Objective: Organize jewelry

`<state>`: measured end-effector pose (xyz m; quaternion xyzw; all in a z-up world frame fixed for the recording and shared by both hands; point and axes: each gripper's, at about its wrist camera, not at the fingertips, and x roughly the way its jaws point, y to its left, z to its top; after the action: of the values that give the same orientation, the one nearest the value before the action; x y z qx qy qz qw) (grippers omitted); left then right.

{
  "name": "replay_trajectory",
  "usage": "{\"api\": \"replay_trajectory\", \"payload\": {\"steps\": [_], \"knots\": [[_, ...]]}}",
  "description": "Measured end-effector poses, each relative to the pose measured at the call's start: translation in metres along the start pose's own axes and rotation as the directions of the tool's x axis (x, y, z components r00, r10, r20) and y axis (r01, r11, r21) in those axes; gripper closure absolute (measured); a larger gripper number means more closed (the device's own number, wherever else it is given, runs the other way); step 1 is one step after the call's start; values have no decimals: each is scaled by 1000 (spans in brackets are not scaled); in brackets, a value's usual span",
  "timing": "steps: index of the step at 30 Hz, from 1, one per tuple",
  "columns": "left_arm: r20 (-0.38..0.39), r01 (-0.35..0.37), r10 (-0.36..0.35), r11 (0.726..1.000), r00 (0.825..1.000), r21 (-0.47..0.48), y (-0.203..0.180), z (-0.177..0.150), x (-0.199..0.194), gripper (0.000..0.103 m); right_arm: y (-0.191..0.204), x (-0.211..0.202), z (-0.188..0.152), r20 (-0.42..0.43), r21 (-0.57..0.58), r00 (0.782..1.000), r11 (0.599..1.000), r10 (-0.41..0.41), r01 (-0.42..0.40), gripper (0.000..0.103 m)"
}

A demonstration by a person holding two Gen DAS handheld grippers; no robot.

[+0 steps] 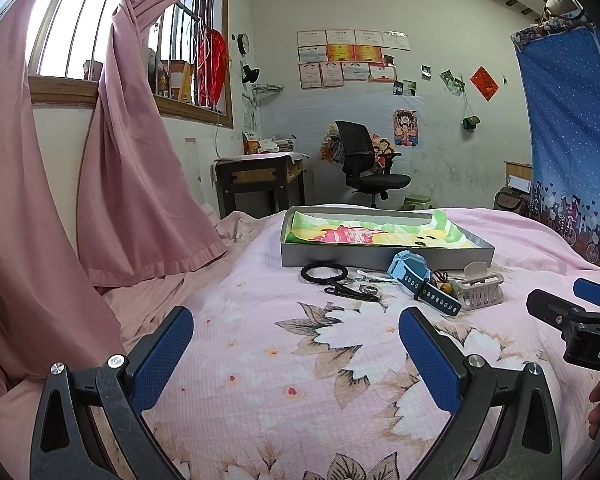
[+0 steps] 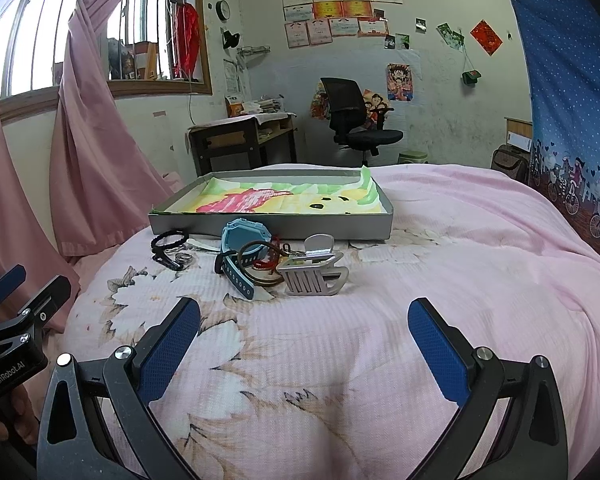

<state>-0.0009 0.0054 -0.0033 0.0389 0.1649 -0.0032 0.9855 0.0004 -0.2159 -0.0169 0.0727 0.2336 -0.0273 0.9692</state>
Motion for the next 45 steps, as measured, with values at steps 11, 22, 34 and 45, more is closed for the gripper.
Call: {"api": "replay_trajectory", "payload": {"steps": [11,22,34,45], "knots": [[-1,0,0,1000,1000,0,0,0,0,0,1,0,1,-3,-1,1000,1000,0,0,1],[-1,-2,2,1000,1000,2,-1,0,0,0,0,0,0,-4,1,1000,1000,0,0,1],[-1,-2,2,1000,1000,3,0,0,0,0,1,3,1,-6,1,1000,1000,0,0,1],[-2,-2,2,1000,1000,3,-1,0,0,0,2,1,0,-8,2,1000,1000,-1,1,1]]}}
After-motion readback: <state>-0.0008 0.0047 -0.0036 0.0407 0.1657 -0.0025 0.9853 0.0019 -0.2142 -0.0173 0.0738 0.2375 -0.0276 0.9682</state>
